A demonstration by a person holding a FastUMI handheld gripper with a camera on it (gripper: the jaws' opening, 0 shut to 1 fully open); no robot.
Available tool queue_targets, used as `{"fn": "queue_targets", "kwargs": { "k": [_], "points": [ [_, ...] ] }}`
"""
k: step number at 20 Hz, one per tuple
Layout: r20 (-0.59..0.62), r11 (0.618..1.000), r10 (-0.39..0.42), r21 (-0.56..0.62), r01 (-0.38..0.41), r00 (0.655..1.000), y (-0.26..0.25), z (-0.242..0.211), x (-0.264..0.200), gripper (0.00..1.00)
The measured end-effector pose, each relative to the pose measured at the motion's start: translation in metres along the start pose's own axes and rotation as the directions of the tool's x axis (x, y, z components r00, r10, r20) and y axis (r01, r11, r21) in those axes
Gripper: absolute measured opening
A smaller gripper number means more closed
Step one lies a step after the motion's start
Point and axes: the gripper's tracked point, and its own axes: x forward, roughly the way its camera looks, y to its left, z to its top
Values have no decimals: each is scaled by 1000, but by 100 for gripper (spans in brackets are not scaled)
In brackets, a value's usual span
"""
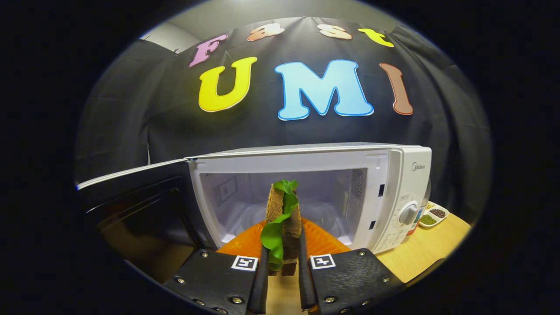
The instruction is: Open the microwave, put the food inside, and close the microwave door.
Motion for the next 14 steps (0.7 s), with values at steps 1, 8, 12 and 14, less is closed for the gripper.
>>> {"fn": "queue_targets", "kwargs": {
  "k": [1, 8, 12, 14],
  "points": [
    [-3, 1000, -3, 2, 3, 1000, 1, 0, 9, 29],
    [-8, 1000, 28, 11, -28, 1000, 19, -1, 69, 29],
    [-2, 997, 47, 56, -47, 999, 25, 7, 100, 29],
    [4, 996, 54, 64, -55, 999, 25, 9, 111, 29]
  ]
}}
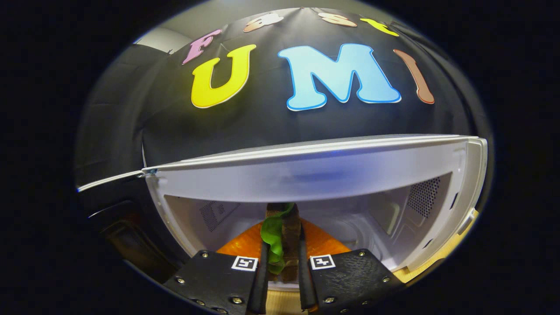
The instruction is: Open the microwave, put the food inside, and close the microwave door.
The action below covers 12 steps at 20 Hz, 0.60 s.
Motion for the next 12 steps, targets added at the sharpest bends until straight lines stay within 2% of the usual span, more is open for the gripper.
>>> {"fn": "queue_targets", "kwargs": {
  "k": [4, 7, 9, 10, 12],
  "points": [
    [-27, 1000, -20, 0, 20, 999, -14, -7, 20, 29],
    [29, 982, -158, -103, 160, 987, -54, 6, 27, 60],
    [37, 971, -192, -141, 195, 981, -67, 10, 28, 79],
    [32, 969, -196, -146, 198, 980, -71, 11, 28, 79],
    [11, 980, -153, -129, 153, 988, -63, 10, 22, 81]
  ]
}}
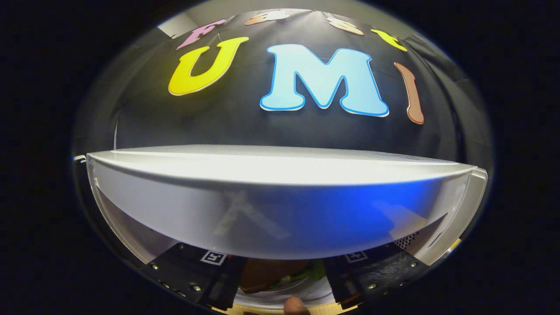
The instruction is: Open the microwave, put the food inside, and close the microwave door.
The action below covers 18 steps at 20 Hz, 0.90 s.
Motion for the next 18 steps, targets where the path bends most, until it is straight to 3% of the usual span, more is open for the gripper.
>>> {"fn": "queue_targets", "kwargs": {
  "k": [9, 14, 18],
  "points": [
    [-14, 993, 109, -53, -109, 994, 9, 1, -74, 86],
    [28, 974, 223, -43, -221, 975, 23, 20, -152, 86],
    [89, 941, 335, -79, -329, 938, 42, 47, -229, 85]
  ]
}}
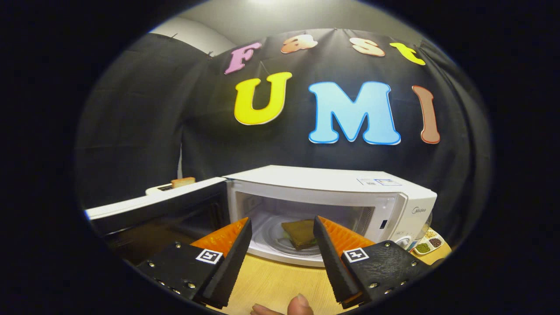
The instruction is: Open the microwave, put the food inside, and close the microwave door.
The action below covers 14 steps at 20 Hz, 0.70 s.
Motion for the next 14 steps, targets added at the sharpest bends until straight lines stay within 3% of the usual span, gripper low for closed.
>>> {"fn": "queue_targets", "kwargs": {
  "k": [7, 10, 14],
  "points": [
    [142, 967, 255, -7, -256, 957, 101, 61, -109, 85],
    [144, 941, 337, -58, -332, 930, 142, 58, -136, 85],
    [112, 901, 431, -8, -433, 895, 185, 43, -154, 85]
  ]
}}
